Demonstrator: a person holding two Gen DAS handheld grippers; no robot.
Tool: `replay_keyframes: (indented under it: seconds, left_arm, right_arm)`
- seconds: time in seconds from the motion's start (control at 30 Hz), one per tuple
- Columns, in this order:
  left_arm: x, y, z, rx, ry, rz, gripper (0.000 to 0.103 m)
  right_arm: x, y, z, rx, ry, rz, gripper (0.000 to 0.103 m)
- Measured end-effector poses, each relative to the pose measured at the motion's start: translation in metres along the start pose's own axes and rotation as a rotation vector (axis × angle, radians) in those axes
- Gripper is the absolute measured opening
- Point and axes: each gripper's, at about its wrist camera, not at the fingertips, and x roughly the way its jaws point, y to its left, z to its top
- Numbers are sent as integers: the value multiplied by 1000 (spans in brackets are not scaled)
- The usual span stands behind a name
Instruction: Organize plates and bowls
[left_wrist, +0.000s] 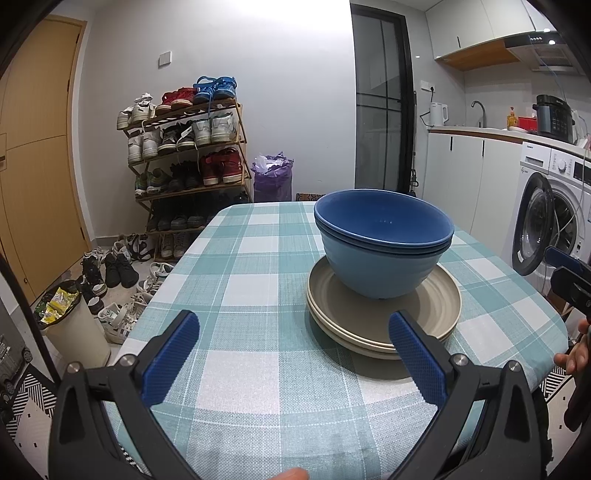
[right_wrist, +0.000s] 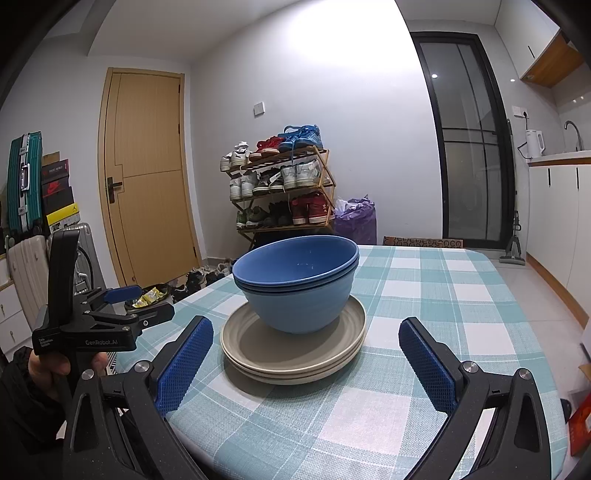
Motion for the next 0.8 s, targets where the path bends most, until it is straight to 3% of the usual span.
replay_keyframes:
  seconds: [0.8]
  left_arm:
    - [-1, -1, -1, -13, -11, -22, 103]
  right_arm:
    - [2, 2, -1, -5, 12, 6, 102]
